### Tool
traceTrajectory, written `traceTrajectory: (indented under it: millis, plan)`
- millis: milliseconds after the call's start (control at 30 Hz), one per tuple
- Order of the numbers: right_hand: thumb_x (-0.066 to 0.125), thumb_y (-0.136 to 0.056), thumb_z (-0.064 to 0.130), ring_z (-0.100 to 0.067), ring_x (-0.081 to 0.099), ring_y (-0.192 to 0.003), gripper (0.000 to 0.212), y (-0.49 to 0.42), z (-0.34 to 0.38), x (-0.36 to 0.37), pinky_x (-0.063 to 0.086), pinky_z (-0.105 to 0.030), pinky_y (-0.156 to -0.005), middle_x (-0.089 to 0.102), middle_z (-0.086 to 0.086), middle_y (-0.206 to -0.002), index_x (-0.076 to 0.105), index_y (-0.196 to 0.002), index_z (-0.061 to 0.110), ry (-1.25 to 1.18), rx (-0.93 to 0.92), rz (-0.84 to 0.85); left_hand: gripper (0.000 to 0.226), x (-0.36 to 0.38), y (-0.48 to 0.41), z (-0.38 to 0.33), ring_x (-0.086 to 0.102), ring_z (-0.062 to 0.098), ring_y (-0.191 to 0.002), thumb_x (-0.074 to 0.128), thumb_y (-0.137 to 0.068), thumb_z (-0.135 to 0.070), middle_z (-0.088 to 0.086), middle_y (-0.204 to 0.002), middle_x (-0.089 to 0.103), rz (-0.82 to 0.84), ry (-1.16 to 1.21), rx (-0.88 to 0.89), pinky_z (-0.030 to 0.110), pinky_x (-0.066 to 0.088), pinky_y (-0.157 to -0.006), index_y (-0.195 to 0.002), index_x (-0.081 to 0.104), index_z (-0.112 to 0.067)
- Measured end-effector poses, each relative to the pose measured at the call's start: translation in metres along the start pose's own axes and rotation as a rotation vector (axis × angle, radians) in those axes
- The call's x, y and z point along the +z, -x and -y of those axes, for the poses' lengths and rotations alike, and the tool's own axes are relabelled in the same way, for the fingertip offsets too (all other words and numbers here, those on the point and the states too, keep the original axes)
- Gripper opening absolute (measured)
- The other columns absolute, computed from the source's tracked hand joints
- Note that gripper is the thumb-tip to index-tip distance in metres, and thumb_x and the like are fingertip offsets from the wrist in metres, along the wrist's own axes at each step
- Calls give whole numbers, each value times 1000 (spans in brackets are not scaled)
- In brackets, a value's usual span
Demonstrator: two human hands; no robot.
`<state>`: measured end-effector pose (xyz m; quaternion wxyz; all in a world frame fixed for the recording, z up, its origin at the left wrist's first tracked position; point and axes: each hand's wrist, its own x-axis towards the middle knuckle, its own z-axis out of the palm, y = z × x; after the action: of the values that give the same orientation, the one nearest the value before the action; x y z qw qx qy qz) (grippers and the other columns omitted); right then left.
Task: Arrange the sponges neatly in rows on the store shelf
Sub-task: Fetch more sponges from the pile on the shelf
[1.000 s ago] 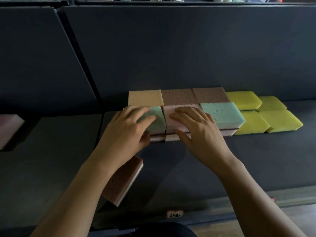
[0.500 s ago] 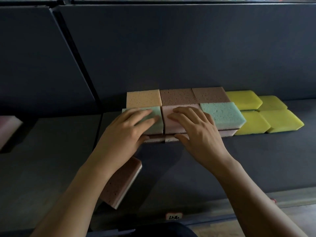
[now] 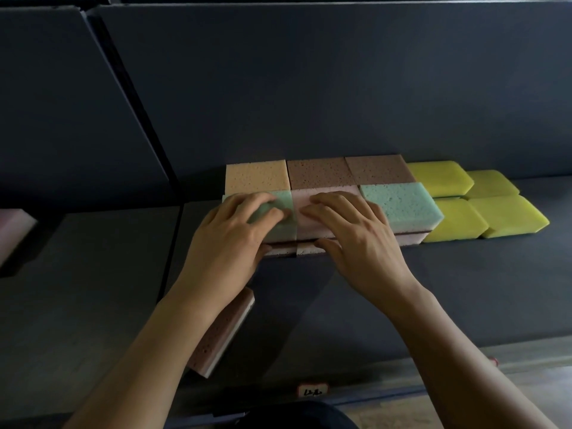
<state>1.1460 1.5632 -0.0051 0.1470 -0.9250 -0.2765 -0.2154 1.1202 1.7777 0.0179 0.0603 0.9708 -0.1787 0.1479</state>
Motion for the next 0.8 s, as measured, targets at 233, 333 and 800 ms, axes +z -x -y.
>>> traceTrajectory:
  millis: [233, 333, 800]
  plan:
    - [81, -75, 19, -23, 49, -127, 59, -1, 1, -2, 37, -37, -101, 56, 1, -134, 58, -130, 22, -23, 14, 32, 68, -6, 1, 2, 39, 19, -133, 77, -77, -24, -6, -144, 43, 56, 9, 5, 39, 33, -107, -138, 47, -26]
    - [76, -82, 24, -24, 44, -133, 56, 2, 9, -14, 37, -41, -105, 52, -1, -139, 56, -134, 22, -89, -4, 31, 75, -17, 14, -2, 35, 19, -138, 71, -80, -38, -5, -150, 39, 64, 21, -38, 34, 22, -110, -146, 38, -25]
    - [69, -89, 29, -17, 53, -123, 41, 30, 56, -3, 48, -41, -98, 58, 2, -129, 60, -128, 19, -339, -241, 173, 71, -31, 124, -30, 49, 24, -127, 57, -82, -53, 2, -150, 38, 47, 10, -432, 42, 47, -96, -141, 42, -18]
